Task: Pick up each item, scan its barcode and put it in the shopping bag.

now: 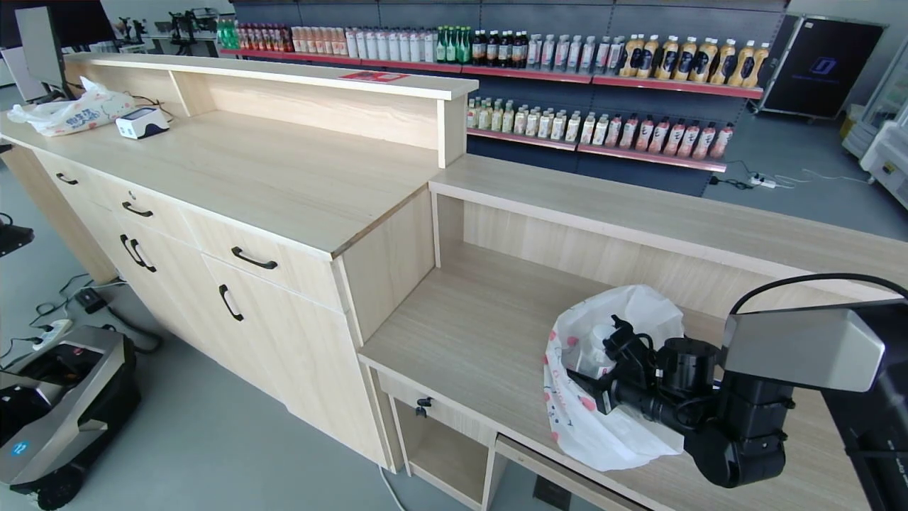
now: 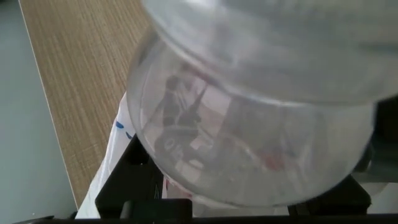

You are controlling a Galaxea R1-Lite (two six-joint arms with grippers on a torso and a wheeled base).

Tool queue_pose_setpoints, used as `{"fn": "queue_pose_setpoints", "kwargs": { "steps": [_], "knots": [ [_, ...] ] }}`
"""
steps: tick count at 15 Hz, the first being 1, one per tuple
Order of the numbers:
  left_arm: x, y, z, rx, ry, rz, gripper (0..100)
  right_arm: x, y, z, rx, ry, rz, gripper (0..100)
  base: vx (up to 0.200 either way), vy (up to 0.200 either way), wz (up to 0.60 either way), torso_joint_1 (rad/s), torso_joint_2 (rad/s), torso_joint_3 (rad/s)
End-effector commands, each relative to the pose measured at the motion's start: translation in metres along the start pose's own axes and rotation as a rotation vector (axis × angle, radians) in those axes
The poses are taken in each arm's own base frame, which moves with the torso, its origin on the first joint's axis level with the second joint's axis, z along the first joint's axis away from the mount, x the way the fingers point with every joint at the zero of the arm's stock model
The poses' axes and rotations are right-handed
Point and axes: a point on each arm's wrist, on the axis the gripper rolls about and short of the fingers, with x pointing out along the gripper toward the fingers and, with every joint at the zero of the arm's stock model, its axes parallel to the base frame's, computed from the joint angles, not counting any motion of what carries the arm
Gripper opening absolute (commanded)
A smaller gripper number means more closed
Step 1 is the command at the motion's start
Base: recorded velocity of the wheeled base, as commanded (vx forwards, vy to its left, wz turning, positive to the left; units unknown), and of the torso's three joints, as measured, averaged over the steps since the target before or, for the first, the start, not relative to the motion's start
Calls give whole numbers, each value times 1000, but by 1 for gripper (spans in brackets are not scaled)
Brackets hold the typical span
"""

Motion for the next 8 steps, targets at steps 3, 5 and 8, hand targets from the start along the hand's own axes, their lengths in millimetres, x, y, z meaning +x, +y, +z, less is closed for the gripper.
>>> {"fn": "queue_pose_setpoints", "kwargs": {
  "steps": [3, 5, 8],
  "knots": [
    [0, 0, 0, -1, 0, -1, 100, -6, -3, 16, 9, -28, -7, 100, 0, 0, 0, 0, 0, 0],
    [0, 0, 0, -1, 0, -1, 100, -8, -5, 22, 9, -32, -15, 100, 0, 0, 0, 0, 0, 0],
    [0, 0, 0, -1, 0, -1, 100, -19, -9, 47, 14, -23, -10, 100, 0, 0, 0, 0, 0, 0]
  ]
}}
